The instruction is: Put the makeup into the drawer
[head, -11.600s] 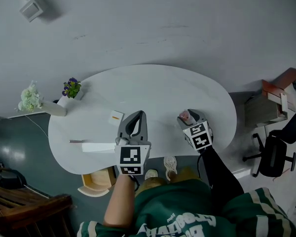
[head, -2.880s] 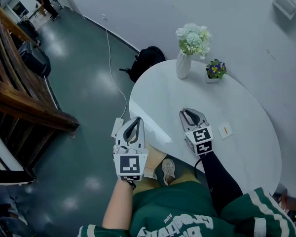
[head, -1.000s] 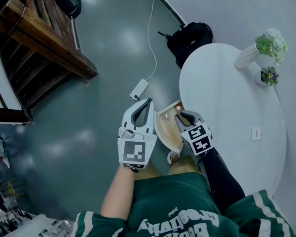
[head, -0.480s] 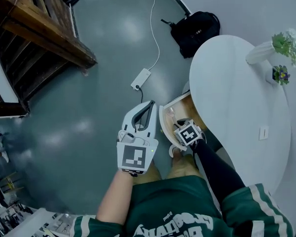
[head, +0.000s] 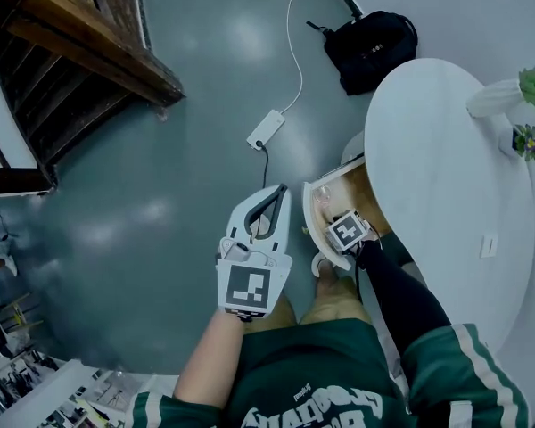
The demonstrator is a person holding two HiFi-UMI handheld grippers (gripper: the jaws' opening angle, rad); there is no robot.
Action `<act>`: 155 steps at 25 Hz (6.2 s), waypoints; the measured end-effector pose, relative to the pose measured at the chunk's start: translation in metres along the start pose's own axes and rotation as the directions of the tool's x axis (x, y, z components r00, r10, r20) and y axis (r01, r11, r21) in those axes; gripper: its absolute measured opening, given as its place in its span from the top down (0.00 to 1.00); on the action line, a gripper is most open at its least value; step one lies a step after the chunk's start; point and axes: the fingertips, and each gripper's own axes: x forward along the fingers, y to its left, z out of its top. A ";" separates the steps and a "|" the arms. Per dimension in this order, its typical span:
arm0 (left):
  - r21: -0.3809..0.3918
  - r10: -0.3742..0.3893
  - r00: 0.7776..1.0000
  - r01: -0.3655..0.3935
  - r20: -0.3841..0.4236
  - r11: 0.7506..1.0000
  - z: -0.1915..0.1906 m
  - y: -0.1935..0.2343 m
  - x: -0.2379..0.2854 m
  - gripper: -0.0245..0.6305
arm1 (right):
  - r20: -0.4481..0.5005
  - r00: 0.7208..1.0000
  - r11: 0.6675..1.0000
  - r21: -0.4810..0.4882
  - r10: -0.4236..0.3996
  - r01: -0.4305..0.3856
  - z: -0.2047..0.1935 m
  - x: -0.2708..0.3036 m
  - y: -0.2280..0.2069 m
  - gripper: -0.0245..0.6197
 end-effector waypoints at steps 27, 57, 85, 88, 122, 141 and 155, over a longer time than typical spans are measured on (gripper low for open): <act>0.011 0.140 0.986 -0.142 0.094 0.990 0.078 0.038 -0.012 0.96 | 0.649 0.754 0.987 -0.026 -0.104 0.158 0.119 -0.219 0.026 0.69; 0.137 0.041 0.976 -0.072 0.214 0.988 0.173 -0.087 0.024 0.96 | 0.903 0.243 0.904 0.263 -0.353 0.337 0.081 -0.499 -0.079 0.68; 0.335 -0.662 0.742 0.600 0.107 0.726 0.172 -0.459 0.124 0.96 | 0.452 0.149 0.475 0.820 -0.880 0.319 -0.282 -0.543 -0.196 0.67; 0.334 -0.672 0.735 0.613 0.090 0.716 0.166 -0.464 0.126 0.96 | 0.457 0.246 0.517 0.793 -0.855 0.324 -0.283 -0.517 -0.202 0.64; 0.341 -0.652 0.759 0.613 -0.001 0.713 0.134 -0.461 0.152 0.96 | 0.282 0.817 0.699 0.688 -0.503 0.193 -0.315 -0.322 -0.253 0.46; 0.355 -0.576 0.808 0.506 0.123 0.786 0.188 -0.423 0.133 0.96 | 0.563 0.356 0.654 0.719 -0.746 0.235 -0.248 -0.506 -0.220 0.47; 0.332 -0.501 0.850 0.431 0.162 0.839 0.192 -0.381 0.123 0.96 | 0.656 0.301 0.722 0.644 -0.692 0.253 -0.209 -0.527 -0.196 0.48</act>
